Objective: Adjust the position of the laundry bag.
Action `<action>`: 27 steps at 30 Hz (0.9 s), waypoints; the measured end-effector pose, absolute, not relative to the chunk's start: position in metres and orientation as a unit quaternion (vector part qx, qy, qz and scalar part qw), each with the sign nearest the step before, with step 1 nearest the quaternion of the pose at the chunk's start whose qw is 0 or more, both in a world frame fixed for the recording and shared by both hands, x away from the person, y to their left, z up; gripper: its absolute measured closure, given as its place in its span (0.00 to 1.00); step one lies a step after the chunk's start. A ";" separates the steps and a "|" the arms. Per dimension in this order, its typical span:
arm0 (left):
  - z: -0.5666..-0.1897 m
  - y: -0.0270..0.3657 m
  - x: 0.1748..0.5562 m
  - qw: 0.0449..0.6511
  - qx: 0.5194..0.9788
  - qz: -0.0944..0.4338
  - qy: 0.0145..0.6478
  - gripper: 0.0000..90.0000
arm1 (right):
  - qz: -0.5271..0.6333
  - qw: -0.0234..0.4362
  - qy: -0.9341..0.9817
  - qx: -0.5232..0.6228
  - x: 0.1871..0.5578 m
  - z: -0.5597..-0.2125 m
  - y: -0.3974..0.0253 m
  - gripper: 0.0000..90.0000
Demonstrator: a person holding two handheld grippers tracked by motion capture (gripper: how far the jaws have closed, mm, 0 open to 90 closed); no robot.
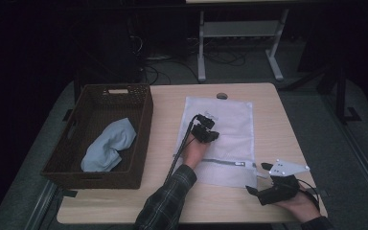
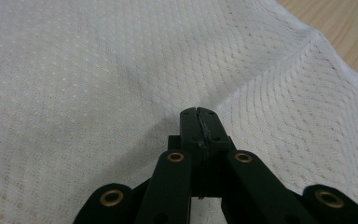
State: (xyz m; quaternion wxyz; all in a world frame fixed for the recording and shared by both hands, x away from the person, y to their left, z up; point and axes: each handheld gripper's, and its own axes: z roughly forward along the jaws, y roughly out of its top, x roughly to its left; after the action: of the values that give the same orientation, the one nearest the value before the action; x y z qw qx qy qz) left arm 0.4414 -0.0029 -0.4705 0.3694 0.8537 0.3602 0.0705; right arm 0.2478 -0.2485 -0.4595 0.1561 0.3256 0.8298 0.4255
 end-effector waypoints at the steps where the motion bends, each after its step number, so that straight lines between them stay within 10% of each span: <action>1: -0.470 -0.005 0.441 0.369 0.854 0.071 0.359 1.00 | 0.426 0.156 0.830 0.325 0.248 -0.459 -0.249 0.00; 27: -0.471 -0.041 0.436 0.376 0.865 0.050 0.328 1.00 | 0.427 0.155 0.829 0.324 0.248 -0.459 -0.249 0.00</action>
State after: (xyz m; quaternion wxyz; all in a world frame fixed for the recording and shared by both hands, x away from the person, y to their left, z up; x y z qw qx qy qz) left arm 0.4364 -0.0412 -0.4713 0.3760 0.8653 0.3275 0.0504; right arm 0.2482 -0.2494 -0.4592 0.1553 0.3245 0.8294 0.4275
